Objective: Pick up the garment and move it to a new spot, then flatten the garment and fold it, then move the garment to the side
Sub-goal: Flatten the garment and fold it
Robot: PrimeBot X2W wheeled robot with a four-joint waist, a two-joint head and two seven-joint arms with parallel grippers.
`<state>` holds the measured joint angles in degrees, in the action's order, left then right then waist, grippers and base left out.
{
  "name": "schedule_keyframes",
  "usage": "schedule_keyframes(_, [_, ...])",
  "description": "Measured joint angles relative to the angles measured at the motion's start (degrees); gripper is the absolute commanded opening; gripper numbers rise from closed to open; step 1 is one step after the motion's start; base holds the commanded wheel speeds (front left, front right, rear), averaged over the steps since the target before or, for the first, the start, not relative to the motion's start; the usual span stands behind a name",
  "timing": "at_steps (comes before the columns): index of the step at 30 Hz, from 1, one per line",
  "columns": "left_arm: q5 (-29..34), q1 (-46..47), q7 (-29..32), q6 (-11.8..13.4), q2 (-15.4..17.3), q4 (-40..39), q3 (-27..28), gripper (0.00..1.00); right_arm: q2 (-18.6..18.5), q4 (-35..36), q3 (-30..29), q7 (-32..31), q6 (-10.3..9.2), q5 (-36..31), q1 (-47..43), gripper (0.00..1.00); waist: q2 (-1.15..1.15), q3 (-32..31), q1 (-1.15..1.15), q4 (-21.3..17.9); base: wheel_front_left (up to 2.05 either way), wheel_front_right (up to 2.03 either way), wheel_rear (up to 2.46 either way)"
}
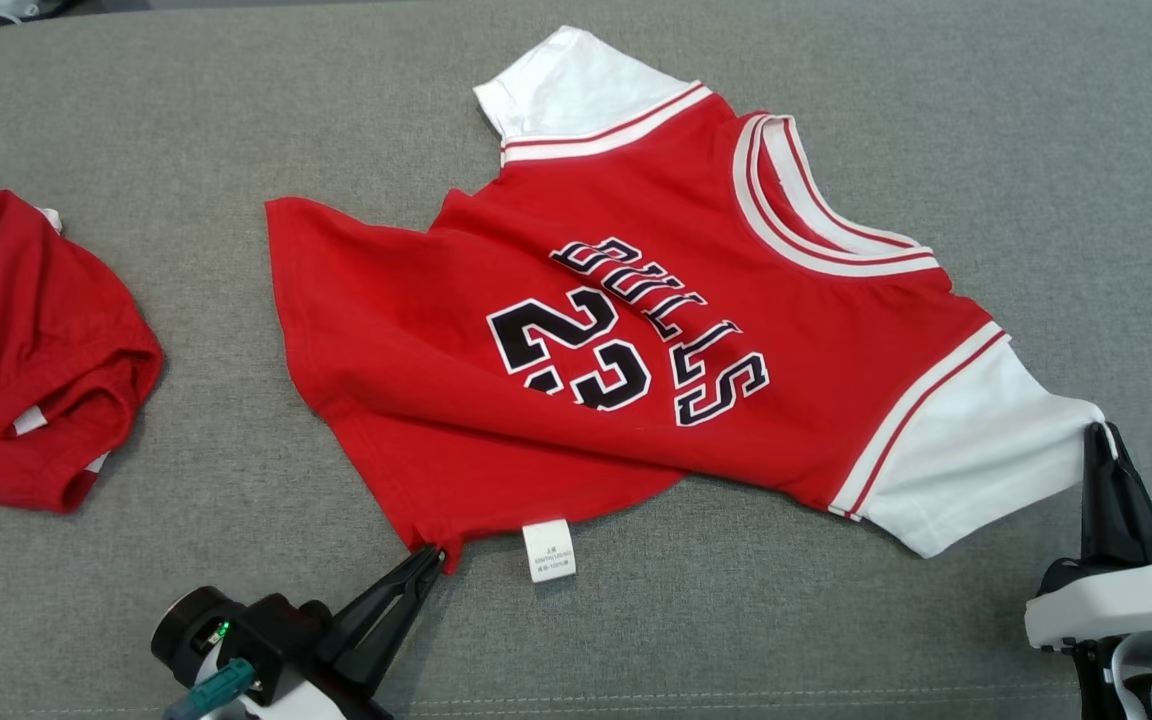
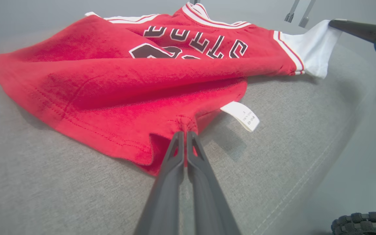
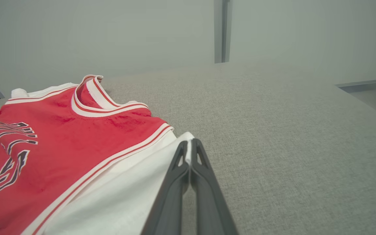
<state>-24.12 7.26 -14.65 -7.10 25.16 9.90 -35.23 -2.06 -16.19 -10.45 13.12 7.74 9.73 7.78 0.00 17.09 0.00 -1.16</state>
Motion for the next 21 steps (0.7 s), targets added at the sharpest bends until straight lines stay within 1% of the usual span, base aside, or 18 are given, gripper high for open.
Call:
schedule_keyframes(4, [-1.0, 0.0, 0.0, 0.0, -0.3, -0.8, 2.9, 0.0, 0.0, -0.3, 0.2, 0.1, 0.0, 1.1, 1.7, 0.0, 0.0, -2.6, 0.0, 0.6, 0.0, 0.0, 0.0])
schedule_keyframes(8, [-2.1, 0.2, 0.0, 0.0, -0.3, 0.4, 6.3, 0.0, -0.1, -0.1, 2.5, -0.2, -0.01, 2.1, 5.1, 0.0, 0.0, -5.9, 0.0, 1.0, 0.0, 0.0, 0.0])
schedule_keyframes(10, [-2.6, 1.2, 0.0, 0.0, 0.4, 1.3, 6.7, 0.0, -0.2, 0.3, 3.7, -1.4, -0.05, 2.5, 6.8, 0.0, 0.0, -7.3, 0.0, 1.2, 0.0, 0.0, 0.0])
schedule_keyframes(12, [-3.0, 3.6, 0.0, -0.1, 1.7, 2.3, 6.8, 0.0, -0.2, 0.6, 4.5, -2.7, -0.08, 2.5, 8.9, 0.0, 0.0, -8.6, 0.0, 1.3, 0.0, 0.0, 0.0])
schedule_keyframes(15, [-3.5, 9.5, 0.0, -0.1, 4.8, 3.6, 7.0, 0.0, -0.2, 1.7, 5.7, -4.8, -0.08, 2.6, 12.8, 0.0, 0.0, -10.0, 0.0, 1.3, 0.0, 0.0, 0.0])
schedule_keyframes(19, [-5.7, 19.1, 0.0, -0.1, 9.7, 5.3, 5.9, 0.0, -0.4, 4.3, 5.9, -6.2, -0.08, 3.3, 19.2, 0.0, 0.0, -10.7, 0.0, 0.8, 0.0, 0.0, 0.0])
schedule_keyframes(21, [-8.0, 23.5, 0.0, -0.1, 11.4, 5.5, 5.3, 0.0, -0.4, 6.0, 5.7, -6.7, -0.08, 4.3, 22.0, 0.0, 0.0, -10.8, 0.0, 0.4, 0.0, 0.0, 0.0])
